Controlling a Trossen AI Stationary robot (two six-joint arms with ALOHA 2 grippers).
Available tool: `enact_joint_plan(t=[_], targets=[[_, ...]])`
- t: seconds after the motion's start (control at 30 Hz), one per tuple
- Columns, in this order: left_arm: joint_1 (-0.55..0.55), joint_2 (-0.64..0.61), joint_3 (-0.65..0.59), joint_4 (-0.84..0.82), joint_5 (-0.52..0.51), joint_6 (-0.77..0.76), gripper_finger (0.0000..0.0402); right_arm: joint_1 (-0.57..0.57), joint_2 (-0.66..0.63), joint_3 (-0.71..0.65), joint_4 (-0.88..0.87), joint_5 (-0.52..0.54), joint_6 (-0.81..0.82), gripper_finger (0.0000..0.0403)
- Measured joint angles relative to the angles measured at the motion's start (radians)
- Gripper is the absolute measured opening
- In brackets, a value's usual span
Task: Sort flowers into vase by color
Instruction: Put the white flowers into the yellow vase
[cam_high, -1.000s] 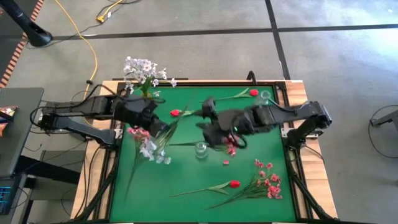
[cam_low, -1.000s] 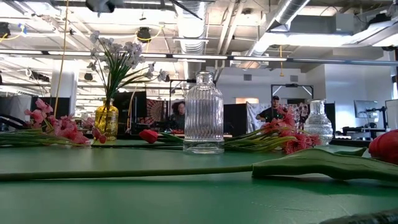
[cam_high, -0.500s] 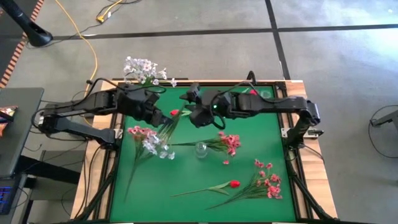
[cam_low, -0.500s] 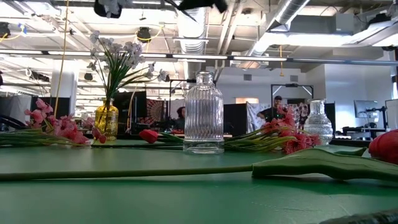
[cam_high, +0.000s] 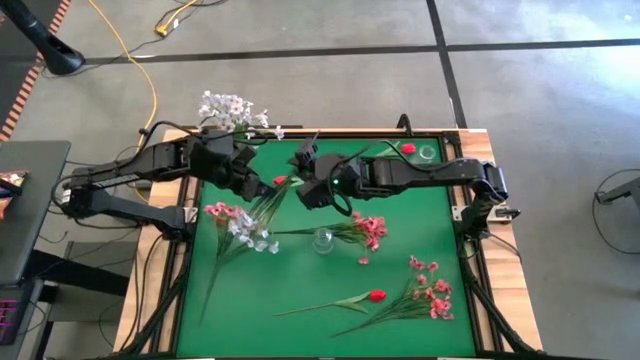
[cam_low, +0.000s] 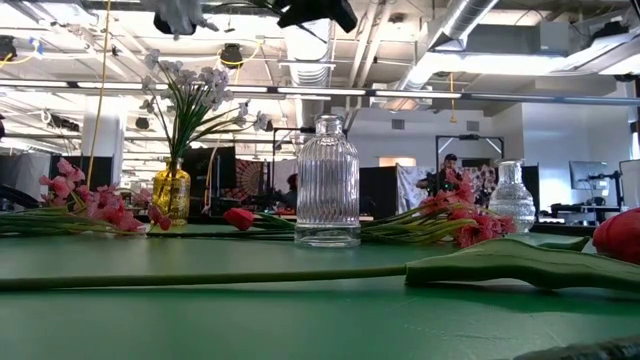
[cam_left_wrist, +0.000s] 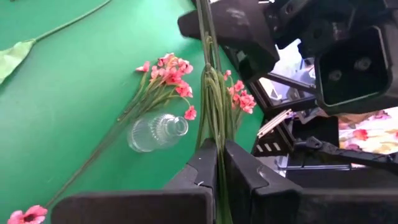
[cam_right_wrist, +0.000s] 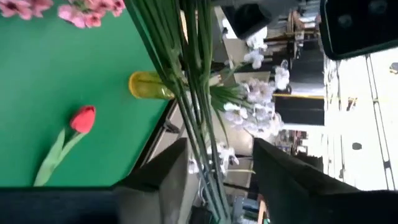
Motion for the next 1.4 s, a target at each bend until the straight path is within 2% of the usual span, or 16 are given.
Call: enact_joint_plan(t=[0.27,0.37,0.67,0.87,1.03,1.27,1.4], targets=[[0.005,0.0,0.0,0.003,0.004,0.065,0.0,0.0,-0.001,0.0,-0.025,0.006,0.059,0.0061],[0.005,-0.001,0.0,0.014,0.007,0.101,0.0012,0.0,-0.001,0.0,-0.043,0.003,0.114,0.0026],[0.007,-0.033,0.0,0.093,0.034,0.246,0.0136,0.0,-0.001,0.0,-0.121,-0.169,0.347,0.0028],[0.054,-0.113,0.0,0.221,-0.01,0.363,0.02,0.0,-0.007,0.0,-0.163,-0.29,0.412,0.0028],[0.084,-0.212,0.001,0.337,-0.112,0.514,0.0214,-0.016,-0.031,0.001,-0.156,-0.411,0.472,0.003],[0.086,-0.294,0.002,0.367,-0.241,0.68,0.0215,-0.142,-0.122,0.002,-0.029,-0.793,0.716,0.0027],[0.086,-0.284,0.002,0.362,-0.233,0.695,0.0215,-0.215,-0.149,0.002,0.177,-0.959,0.928,0.0028]])
